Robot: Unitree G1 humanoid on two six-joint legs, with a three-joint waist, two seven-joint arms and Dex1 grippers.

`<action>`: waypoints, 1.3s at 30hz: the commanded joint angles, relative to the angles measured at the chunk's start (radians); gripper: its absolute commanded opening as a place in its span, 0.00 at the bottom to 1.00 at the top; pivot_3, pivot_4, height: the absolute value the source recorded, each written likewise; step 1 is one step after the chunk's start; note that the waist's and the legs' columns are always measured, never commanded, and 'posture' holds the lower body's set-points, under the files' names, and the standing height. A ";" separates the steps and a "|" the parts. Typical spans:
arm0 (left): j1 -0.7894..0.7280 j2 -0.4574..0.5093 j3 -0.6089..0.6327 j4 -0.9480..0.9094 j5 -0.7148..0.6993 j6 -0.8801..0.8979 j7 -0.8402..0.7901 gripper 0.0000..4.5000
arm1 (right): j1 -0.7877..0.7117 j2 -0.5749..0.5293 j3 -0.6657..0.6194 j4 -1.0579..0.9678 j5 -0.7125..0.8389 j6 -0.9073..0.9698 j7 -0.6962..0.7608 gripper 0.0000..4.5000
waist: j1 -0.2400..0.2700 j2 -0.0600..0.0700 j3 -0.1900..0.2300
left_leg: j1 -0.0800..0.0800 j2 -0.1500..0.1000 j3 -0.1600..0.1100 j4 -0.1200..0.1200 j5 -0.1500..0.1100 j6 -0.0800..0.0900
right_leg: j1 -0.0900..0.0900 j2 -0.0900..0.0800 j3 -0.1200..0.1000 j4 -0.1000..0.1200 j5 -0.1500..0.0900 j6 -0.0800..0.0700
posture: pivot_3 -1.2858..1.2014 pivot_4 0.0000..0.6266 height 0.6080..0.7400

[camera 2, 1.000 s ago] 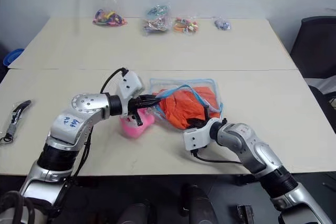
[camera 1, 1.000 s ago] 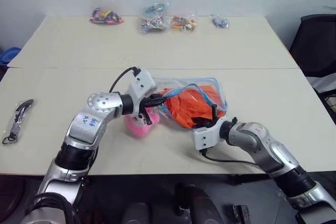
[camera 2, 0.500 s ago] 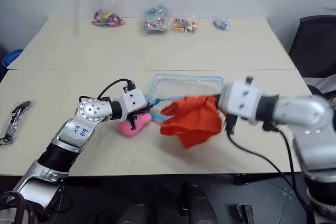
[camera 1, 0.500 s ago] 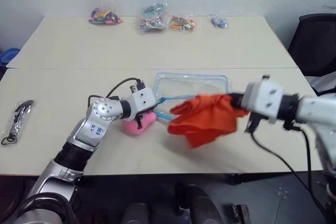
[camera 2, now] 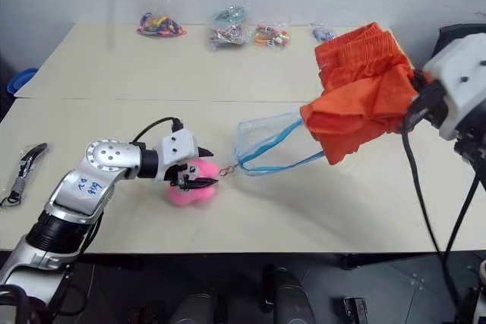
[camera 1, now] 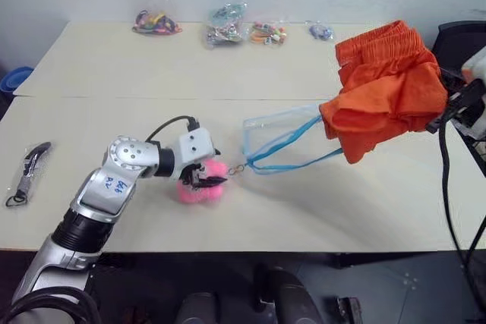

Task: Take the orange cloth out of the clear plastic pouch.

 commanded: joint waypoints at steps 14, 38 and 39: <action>-0.024 -0.020 -0.007 0.196 0.113 -0.156 0.084 0.99 | -0.212 -0.043 -0.090 -0.003 0.654 0.295 0.004 0.00 | -0.005 0.000 0.000 | 0.000 0.000 -0.001 0.000 0.000 0.000 | 0.000 -0.001 -0.001 0.000 0.000 0.000 | 0.52 0.24 1.00; -0.208 0.065 0.218 -0.011 -0.358 0.167 -0.174 0.99 | 0.586 -0.142 0.192 0.534 -0.496 -0.748 -0.307 0.00 | 0.007 0.006 0.000 | 0.001 -0.002 0.005 -0.001 0.001 -0.002 | 0.000 0.000 0.005 0.000 0.000 0.003 | 0.52 0.24 1.00; -0.201 0.066 0.213 -0.029 -0.363 0.171 -0.177 0.99 | 0.594 -0.159 0.190 0.553 -0.515 -0.785 -0.308 0.00 | 0.002 0.006 0.000 | 0.002 -0.002 0.005 -0.001 0.002 -0.003 | 0.000 0.000 0.006 0.000 0.000 0.003 | 0.52 0.24 1.00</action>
